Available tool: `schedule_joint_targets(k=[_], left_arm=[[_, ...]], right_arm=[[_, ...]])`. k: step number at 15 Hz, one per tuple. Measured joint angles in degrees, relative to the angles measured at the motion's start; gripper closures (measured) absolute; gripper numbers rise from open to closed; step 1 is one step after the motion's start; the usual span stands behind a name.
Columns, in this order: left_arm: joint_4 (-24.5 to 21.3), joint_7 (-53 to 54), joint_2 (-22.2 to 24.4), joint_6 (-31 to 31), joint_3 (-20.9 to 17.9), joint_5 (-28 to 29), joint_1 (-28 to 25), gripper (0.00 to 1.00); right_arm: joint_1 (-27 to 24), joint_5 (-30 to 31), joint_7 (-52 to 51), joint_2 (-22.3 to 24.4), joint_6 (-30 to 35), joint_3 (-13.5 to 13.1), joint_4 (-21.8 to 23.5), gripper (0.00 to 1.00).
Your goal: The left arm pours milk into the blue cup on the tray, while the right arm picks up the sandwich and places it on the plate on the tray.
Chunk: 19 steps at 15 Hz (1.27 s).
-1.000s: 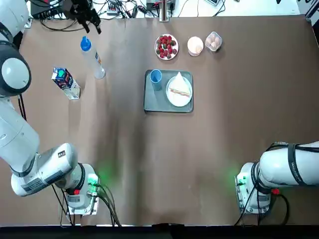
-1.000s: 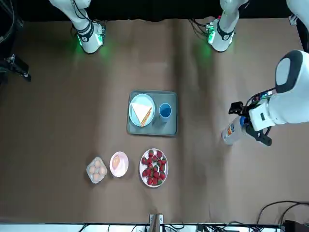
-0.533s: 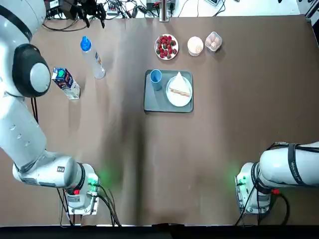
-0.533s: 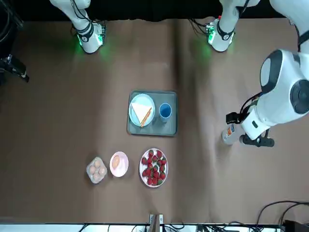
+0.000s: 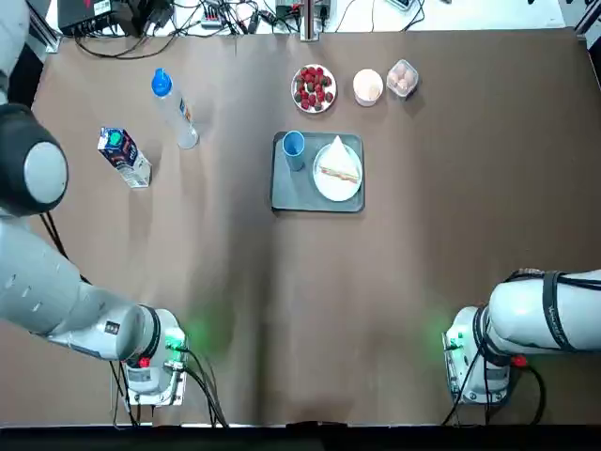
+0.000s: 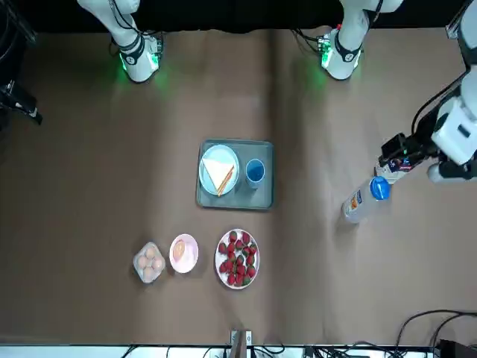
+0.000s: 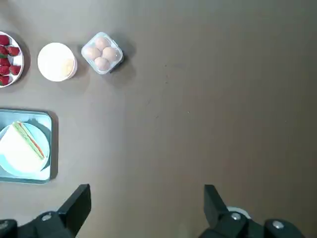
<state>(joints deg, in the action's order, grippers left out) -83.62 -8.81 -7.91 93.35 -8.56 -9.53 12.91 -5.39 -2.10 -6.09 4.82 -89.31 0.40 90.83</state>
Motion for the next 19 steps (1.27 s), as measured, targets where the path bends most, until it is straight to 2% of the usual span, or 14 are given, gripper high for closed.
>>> schedule_joint_targets(k=[3, 5, 6, 11, 19], left_arm=[[-5.6, 0.7, 4.4, 0.0, 0.0, 0.1, -1.2, 0.00], [-9.7, 2.0, 7.4, 0.2, 0.2, 2.6, -1.0, 0.00], [-10.3, 2.0, 7.8, 0.2, 0.3, 3.6, -0.8, 0.00], [-10.9, 4.3, 7.9, 0.3, 2.1, 6.8, -0.7, 0.00], [-10.9, 9.0, 7.9, 0.5, 2.2, 9.8, -0.2, 0.00]], right_arm=[[0.0, 0.0, 0.0, 0.0, -0.2, 0.1, 0.1, 0.00], [0.0, 0.0, 0.0, 0.0, -0.2, 0.1, 0.3, 0.00], [0.0, 0.0, 0.0, 0.0, -0.2, 0.1, 0.4, 0.00], [0.0, 0.0, 0.0, 0.0, -0.2, 0.2, 0.5, 0.00], [0.0, 0.0, 0.0, 0.0, 0.0, 0.5, 0.5, 0.00]])
